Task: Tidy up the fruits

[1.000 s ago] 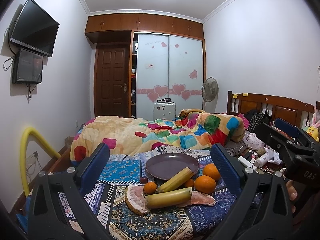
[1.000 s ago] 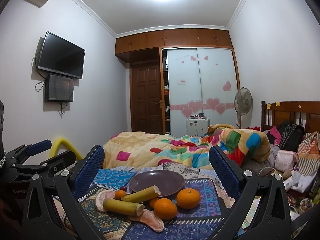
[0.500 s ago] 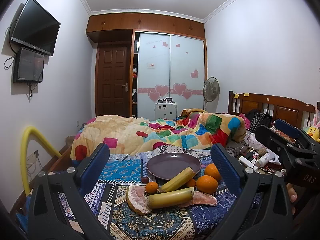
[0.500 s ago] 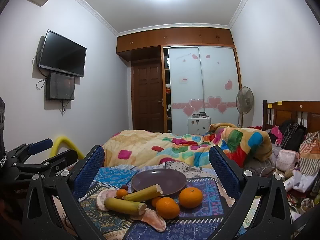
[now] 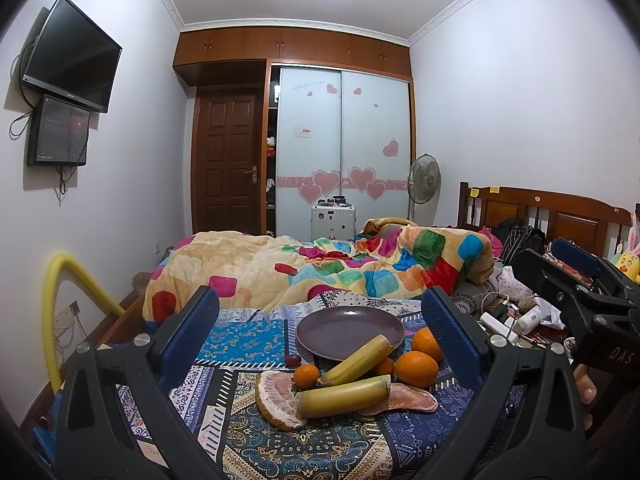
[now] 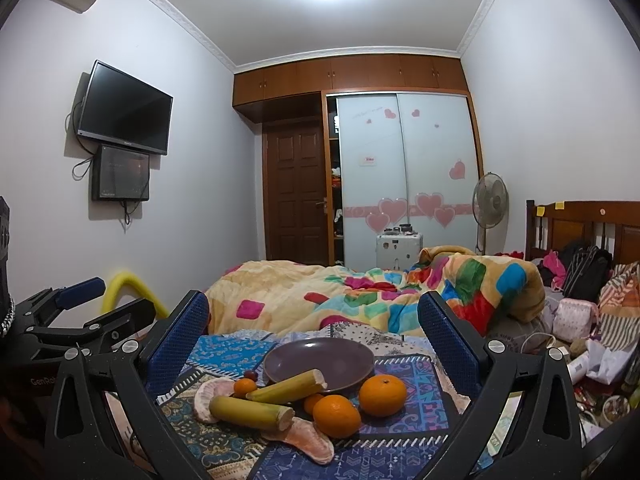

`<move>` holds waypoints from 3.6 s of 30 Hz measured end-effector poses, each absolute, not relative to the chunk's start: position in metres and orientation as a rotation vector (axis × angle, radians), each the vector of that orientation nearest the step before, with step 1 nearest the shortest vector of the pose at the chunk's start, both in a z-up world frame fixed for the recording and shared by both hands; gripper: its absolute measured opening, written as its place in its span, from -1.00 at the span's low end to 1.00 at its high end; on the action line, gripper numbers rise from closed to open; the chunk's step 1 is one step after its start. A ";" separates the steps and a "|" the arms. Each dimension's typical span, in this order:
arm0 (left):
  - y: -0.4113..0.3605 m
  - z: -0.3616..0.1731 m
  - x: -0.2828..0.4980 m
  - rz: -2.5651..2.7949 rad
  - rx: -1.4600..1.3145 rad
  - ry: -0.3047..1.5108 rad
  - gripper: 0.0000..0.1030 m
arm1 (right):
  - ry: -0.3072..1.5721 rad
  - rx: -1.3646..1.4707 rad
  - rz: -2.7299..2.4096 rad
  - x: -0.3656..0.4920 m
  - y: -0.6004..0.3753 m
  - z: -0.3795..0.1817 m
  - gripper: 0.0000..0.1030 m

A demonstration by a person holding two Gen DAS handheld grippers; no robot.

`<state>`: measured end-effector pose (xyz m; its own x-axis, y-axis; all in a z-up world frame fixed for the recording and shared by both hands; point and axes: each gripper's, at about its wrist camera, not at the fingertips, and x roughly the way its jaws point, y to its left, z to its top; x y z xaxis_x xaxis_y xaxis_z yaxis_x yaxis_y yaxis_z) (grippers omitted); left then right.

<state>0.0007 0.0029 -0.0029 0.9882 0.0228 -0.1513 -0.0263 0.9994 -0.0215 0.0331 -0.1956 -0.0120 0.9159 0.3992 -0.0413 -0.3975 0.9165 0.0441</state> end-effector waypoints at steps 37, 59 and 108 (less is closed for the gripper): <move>0.042 -0.074 0.095 0.010 -0.036 0.511 0.70 | 0.341 -0.051 0.264 0.120 -0.214 -0.073 1.00; 0.045 -0.130 0.188 -0.135 -0.018 0.803 -0.05 | 0.630 -0.120 0.391 0.203 -0.216 -0.113 0.71; 0.034 -0.061 0.233 -0.139 0.023 0.680 -0.31 | 0.589 -0.078 0.463 0.241 -0.203 -0.058 0.25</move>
